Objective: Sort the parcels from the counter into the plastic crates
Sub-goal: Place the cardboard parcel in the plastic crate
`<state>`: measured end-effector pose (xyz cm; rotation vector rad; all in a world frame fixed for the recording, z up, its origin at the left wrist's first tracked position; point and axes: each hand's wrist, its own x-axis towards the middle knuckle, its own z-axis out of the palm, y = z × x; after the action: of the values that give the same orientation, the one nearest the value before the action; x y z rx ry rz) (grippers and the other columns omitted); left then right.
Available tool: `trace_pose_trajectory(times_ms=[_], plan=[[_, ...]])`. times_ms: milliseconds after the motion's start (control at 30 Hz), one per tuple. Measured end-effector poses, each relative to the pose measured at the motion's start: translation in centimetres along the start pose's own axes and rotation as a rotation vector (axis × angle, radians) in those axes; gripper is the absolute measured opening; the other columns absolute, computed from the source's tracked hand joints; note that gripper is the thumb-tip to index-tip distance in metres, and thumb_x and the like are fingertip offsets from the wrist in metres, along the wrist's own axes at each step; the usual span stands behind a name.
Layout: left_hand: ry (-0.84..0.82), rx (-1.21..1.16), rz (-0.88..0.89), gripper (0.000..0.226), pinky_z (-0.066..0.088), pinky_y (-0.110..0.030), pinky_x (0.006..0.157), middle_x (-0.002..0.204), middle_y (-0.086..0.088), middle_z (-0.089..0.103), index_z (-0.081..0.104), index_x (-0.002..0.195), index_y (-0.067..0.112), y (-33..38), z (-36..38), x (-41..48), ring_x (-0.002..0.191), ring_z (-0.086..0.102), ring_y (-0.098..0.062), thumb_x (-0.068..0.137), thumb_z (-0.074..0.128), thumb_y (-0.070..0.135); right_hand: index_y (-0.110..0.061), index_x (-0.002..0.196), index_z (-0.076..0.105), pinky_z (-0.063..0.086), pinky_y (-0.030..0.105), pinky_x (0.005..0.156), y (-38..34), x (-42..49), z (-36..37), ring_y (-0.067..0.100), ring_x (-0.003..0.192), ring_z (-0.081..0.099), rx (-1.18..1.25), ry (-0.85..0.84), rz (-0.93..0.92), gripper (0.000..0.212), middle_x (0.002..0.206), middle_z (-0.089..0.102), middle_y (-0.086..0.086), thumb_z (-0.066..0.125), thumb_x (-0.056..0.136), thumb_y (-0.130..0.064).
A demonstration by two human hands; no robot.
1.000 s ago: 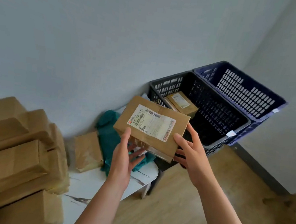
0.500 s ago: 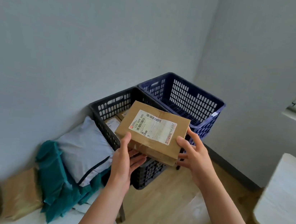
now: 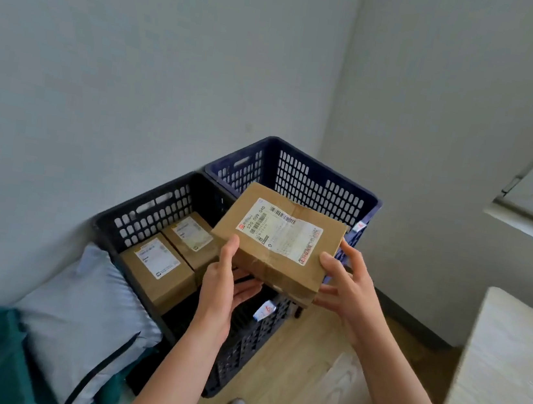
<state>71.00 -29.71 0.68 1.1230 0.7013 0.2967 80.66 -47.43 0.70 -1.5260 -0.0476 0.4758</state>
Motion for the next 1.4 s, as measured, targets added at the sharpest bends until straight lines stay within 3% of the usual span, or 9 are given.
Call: trace_pose_trajectory(times_ms=[233, 367, 467, 567, 900, 1100, 1200, 1267, 1400], plan=[[-0.094, 0.100, -0.010, 0.068, 0.064, -0.036, 0.088, 0.109, -0.002, 0.080, 0.070, 0.120, 0.024, 4.3, 4.3, 12.1, 0.097, 0.078, -0.018, 0.082, 0.058, 0.079, -0.046, 0.156, 0.027, 0.062, 0.056, 0.089, -3.2, 10.2, 0.3, 0.037, 0.094, 0.078, 0.016, 0.014, 0.034, 0.074, 0.132, 0.068, 0.010, 0.070, 0.096, -0.039], [-0.144, 0.316, 0.117, 0.042, 0.045, -0.034, 0.111, 0.137, 0.008, 0.067, 0.067, 0.127, 0.034, 6.5, 5.6, 19.3, 0.133, 0.059, -0.016, 0.108, 0.040, 0.059, -0.038, 0.151, 0.036, 0.061, 0.048, 0.086, -4.7, 17.0, 1.1, 0.038, 0.089, 0.078, 0.132, 0.031, 0.063, 0.062, 0.127, 0.066, 0.017, 0.069, 0.098, -0.034], [-0.109, 0.804, 0.290, 0.054, 0.018, -0.038, 0.129, 0.171, 0.004, 0.029, 0.038, 0.162, 0.023, 4.9, 5.0, 24.1, 0.161, 0.017, -0.018, 0.113, 0.036, 0.047, -0.036, 0.151, 0.037, 0.061, 0.050, 0.092, -3.8, 21.9, 1.5, 0.036, 0.096, 0.077, 0.196, 0.061, 0.141, 0.067, 0.129, 0.067, 0.018, 0.075, 0.095, -0.034], [-0.104, 1.149, 0.282, 0.062, -0.003, -0.046, 0.130, 0.177, 0.000, 0.002, 0.020, 0.167, 0.019, 2.3, 4.0, 27.8, 0.162, -0.012, -0.027, 0.113, 0.030, 0.048, -0.035, 0.154, 0.032, 0.059, 0.052, 0.098, -2.4, 26.6, 1.6, 0.031, 0.106, 0.075, 0.172, 0.065, 0.221, 0.077, 0.130, 0.068, 0.013, 0.079, 0.093, -0.032], [0.054, 1.401, 0.242, 0.069, -0.012, -0.046, 0.130, 0.169, 0.000, -0.032, -0.020, 0.163, 0.015, -1.7, 3.5, 30.7, 0.154, -0.034, -0.020, 0.113, 0.016, 0.046, -0.032, 0.161, 0.020, 0.056, 0.056, 0.101, 5.1, 40.1, 5.4, 0.039, 0.125, 0.059, 0.059, -0.115, 0.522, 0.097, 0.148, 0.049, 0.016, 0.083, 0.088, -0.022], [0.116, 1.411, 0.227, 0.068, -0.015, -0.039, 0.129, 0.168, 0.008, -0.035, -0.024, 0.161, 0.022, -2.0, 4.1, 31.2, 0.150, -0.041, -0.008, 0.113, 0.016, 0.047, -0.026, 0.157, 0.026, 0.059, 0.047, 0.096, 8.8, 44.2, 7.6, 0.033, 0.126, 0.060, -0.047, -0.265, 0.558, 0.092, 0.143, 0.052, 0.009, 0.085, 0.087, -0.027], [0.140, 1.407, 0.208, 0.067, -0.016, -0.037, 0.129, 0.167, 0.012, -0.035, -0.022, 0.162, 0.026, -1.8, 4.7, 31.1, 0.150, -0.039, -0.005, 0.113, 0.020, 0.046, -0.013, 0.153, 0.036, 0.057, 0.042, 0.088, 10.4, 45.1, 8.4, 0.033, 0.124, 0.062, -0.444, -0.392, 0.469, 0.086, 0.138, 0.059, 0.010, 0.083, 0.087, -0.043], [0.173, 1.379, 0.194, 0.065, -0.016, -0.036, 0.129, 0.168, 0.014, -0.031, -0.017, 0.163, 0.028, -1.6, 5.6, 31.0, 0.151, -0.037, -0.004, 0.114, 0.023, 0.043, -0.008, 0.153, 0.039, 0.052, 0.044, 0.100, 11.4, 46.0, 8.4, 0.034, 0.135, 0.054, -0.770, -0.501, 0.377, 0.092, 0.145, 0.057, 0.013, 0.076, 0.087, -0.059], [0.295, 1.525, 0.344, 0.053, -0.008, -0.032, 0.130, 0.170, 0.001, 0.027, 0.040, 0.160, 0.014, -0.3, 7.1, 32.5, 0.162, 0.004, -0.020, 0.110, 0.036, 0.032, -0.010, 0.161, 0.029, 0.040, 0.045, 0.116, 10.9, 47.5, 8.5, 0.035, 0.152, 0.026, -1.048, -0.658, 0.254, 0.098, 0.161, 0.035, 0.018, 0.067, 0.090, -0.067]])
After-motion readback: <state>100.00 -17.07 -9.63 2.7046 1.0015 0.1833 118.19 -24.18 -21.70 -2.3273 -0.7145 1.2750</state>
